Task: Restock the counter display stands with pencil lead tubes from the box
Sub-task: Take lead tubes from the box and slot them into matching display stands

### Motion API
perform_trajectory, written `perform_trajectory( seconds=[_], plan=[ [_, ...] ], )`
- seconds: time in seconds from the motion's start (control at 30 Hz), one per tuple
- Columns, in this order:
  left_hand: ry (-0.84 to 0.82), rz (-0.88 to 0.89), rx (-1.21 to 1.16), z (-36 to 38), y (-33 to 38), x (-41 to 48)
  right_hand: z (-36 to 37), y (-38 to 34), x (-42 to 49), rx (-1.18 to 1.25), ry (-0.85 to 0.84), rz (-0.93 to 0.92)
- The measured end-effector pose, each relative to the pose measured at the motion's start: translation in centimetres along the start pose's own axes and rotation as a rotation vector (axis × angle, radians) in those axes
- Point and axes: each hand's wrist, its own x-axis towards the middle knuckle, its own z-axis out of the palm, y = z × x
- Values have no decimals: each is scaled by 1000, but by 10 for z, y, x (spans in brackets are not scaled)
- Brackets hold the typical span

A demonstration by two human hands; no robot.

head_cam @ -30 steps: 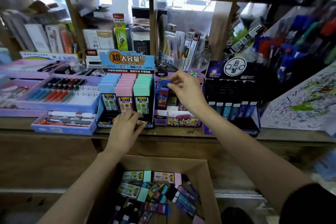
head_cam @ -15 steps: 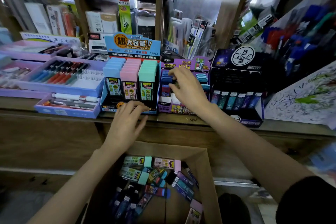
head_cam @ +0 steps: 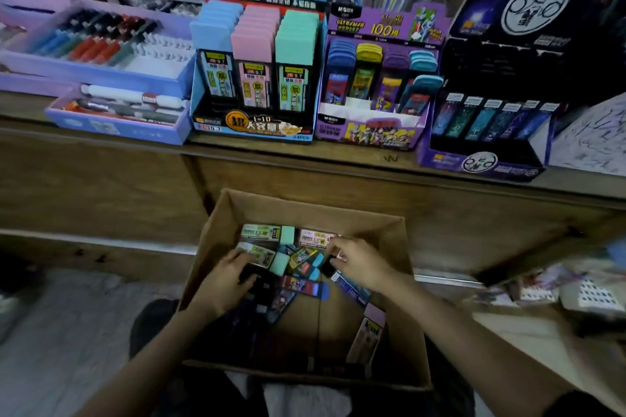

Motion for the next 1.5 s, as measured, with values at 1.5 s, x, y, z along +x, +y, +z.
perform_trajectory(
  seconds=[1.5],
  plan=[
    [-122, -429, -175, 42, -19, -4, 148, -40, -4, 840, -33, 750]
  ],
)
